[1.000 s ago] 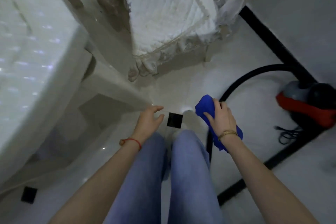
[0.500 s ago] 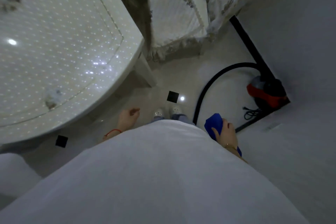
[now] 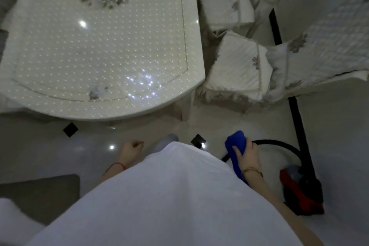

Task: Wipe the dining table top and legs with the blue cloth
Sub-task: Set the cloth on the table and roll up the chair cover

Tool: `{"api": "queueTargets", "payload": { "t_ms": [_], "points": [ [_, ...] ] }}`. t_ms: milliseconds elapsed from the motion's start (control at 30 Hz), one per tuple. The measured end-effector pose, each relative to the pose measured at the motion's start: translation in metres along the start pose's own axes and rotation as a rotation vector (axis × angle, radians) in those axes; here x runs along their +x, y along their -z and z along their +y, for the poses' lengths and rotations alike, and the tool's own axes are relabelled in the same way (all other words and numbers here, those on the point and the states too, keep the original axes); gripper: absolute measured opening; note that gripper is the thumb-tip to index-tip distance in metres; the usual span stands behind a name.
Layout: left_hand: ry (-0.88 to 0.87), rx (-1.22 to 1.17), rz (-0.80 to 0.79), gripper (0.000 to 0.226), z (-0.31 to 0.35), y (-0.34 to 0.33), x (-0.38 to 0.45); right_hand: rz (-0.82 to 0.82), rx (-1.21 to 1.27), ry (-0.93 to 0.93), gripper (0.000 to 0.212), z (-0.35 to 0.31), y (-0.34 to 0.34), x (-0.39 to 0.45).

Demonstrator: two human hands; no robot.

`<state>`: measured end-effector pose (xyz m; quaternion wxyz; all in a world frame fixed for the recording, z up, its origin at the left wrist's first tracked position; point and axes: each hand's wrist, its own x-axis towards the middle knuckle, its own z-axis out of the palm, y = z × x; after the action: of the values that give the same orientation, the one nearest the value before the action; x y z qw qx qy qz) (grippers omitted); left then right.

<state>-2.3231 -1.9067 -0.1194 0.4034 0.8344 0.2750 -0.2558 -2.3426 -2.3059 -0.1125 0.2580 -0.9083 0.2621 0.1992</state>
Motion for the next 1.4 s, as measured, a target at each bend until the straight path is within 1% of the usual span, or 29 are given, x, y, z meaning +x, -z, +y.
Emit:
{"api": "queueTargets", "payload": {
  "t_ms": [100, 200, 367, 433, 500, 600, 700, 833, 900, 967, 1033, 1100, 1167, 1200, 1267, 1367, 1400],
  "points": [
    [-0.061, -0.009, 0.085, 0.025, 0.023, 0.014, -0.003, 0.016, -0.051, 0.256, 0.058, -0.075, 0.022, 0.044],
    [-0.163, -0.055, 0.238, 0.021, 0.046, 0.036, 0.008, 0.04, -0.124, 0.549, 0.059, -0.162, 0.036, 0.08],
    [-0.328, -0.016, 0.399, 0.026, 0.088, 0.072, 0.034, 0.003, -0.342, 0.975, 0.063, -0.298, 0.029, 0.119],
    [-0.378, 0.075, 0.426, 0.028, 0.099, 0.083, 0.05, -0.052, -0.453, 1.103, 0.064, -0.335, 0.018, 0.129],
    [-0.424, 0.175, 0.399, 0.032, 0.106, 0.09, 0.065, -0.119, -0.565, 1.193, 0.064, -0.356, 0.004, 0.139],
    [-0.479, 0.297, 0.351, 0.038, 0.115, 0.094, 0.083, -0.217, -0.692, 1.234, 0.068, -0.365, -0.014, 0.151],
    [-0.461, 0.403, 0.288, 0.041, 0.12, 0.091, 0.094, -0.245, -0.681, 1.2, 0.071, -0.361, -0.024, 0.152],
    [-0.402, 0.418, 0.262, 0.038, 0.125, 0.088, 0.096, -0.209, -0.493, 1.147, 0.071, -0.349, -0.013, 0.144],
    [-0.433, 0.396, 0.274, 0.033, 0.134, 0.088, 0.095, -0.118, -0.333, 1.088, 0.062, -0.331, 0.002, 0.14],
    [-0.489, 0.348, 0.265, 0.027, 0.152, 0.086, 0.093, 0.002, -0.179, 0.98, 0.046, -0.303, 0.017, 0.137],
    [-0.546, 0.301, 0.208, 0.018, 0.177, 0.078, 0.085, 0.102, -0.055, 0.82, 0.033, -0.267, 0.032, 0.131],
    [-0.575, 0.303, 0.14, 0.01, 0.201, 0.063, 0.078, 0.174, 0.048, 0.638, 0.029, -0.22, 0.043, 0.125],
    [-0.548, 0.373, 0.095, 0.021, 0.221, 0.045, 0.071, 0.189, 0.133, 0.405, 0.03, -0.162, 0.049, 0.113],
    [-0.514, 0.414, 0.097, 0.026, 0.228, 0.037, 0.068, 0.187, 0.167, 0.27, 0.031, -0.13, 0.05, 0.105],
    [-0.426, 0.458, 0.156, 0.03, 0.242, 0.023, 0.066, 0.238, 0.247, 0.033, 0.03, -0.07, 0.05, 0.081],
    [-0.323, 0.408, 0.226, 0.047, 0.257, 0.002, 0.063, 0.347, 0.377, -0.216, 0.027, 0.014, 0.044, 0.038],
    [-0.29, 0.395, 0.238, 0.053, 0.261, -0.006, 0.062, 0.354, 0.407, -0.279, 0.026, 0.039, 0.041, 0.024]
  ]
}}
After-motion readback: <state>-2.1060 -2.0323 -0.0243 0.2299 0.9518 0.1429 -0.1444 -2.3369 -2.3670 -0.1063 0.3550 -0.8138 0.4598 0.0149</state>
